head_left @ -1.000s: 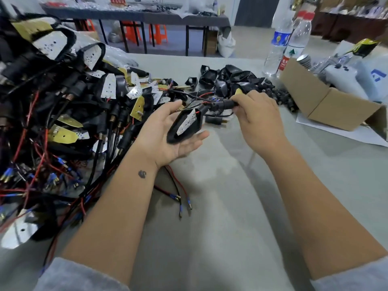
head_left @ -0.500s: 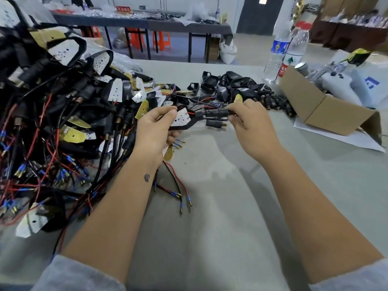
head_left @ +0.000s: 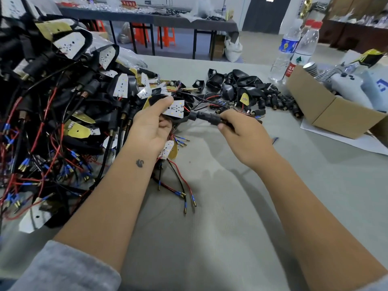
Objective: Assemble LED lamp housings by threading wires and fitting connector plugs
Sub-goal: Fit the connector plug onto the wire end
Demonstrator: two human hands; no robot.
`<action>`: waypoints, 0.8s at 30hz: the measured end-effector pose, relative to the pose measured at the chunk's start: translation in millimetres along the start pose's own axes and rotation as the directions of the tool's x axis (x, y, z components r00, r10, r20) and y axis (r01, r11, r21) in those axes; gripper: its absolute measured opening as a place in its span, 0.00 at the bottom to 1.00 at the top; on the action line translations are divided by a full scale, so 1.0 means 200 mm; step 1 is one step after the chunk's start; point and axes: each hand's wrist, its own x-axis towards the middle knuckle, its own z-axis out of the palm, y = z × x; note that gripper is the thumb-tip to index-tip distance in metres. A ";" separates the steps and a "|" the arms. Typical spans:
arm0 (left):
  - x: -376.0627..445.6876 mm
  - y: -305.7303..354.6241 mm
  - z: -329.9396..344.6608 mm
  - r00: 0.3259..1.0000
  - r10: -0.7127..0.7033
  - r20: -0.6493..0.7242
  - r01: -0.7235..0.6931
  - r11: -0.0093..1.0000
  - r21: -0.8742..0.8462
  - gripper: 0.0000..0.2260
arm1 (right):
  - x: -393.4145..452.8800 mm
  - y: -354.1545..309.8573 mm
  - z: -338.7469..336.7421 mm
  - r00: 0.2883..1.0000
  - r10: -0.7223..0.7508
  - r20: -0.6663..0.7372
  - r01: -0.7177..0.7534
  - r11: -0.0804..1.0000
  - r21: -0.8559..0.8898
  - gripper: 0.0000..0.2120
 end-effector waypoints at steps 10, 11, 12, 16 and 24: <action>-0.02 0.33 0.09 0.993 0.114 -0.025 -0.116 0.992 -0.056 0.03 | 0.14 -0.40 -0.03 0.988 -0.035 0.151 0.031 0.999 0.032 0.09; -0.02 0.40 0.08 0.987 0.159 -0.026 -0.159 0.987 -0.006 0.03 | 0.17 -0.47 -0.02 0.982 -0.052 0.180 0.038 0.996 0.078 0.10; -0.01 0.47 0.07 0.981 0.193 -0.019 -0.192 0.980 0.056 0.03 | 0.20 -0.53 -0.01 0.976 -0.075 0.203 0.050 0.991 0.127 0.11; 0.02 0.80 0.01 0.974 0.224 0.039 -0.222 0.905 0.363 0.05 | 0.35 -0.81 0.08 0.959 -0.120 0.255 0.026 0.939 0.344 0.17; 0.13 1.30 -0.11 0.648 0.722 0.242 -0.462 0.121 0.878 0.22 | 0.61 -1.28 0.26 0.931 -0.076 0.357 -0.288 0.448 0.846 0.06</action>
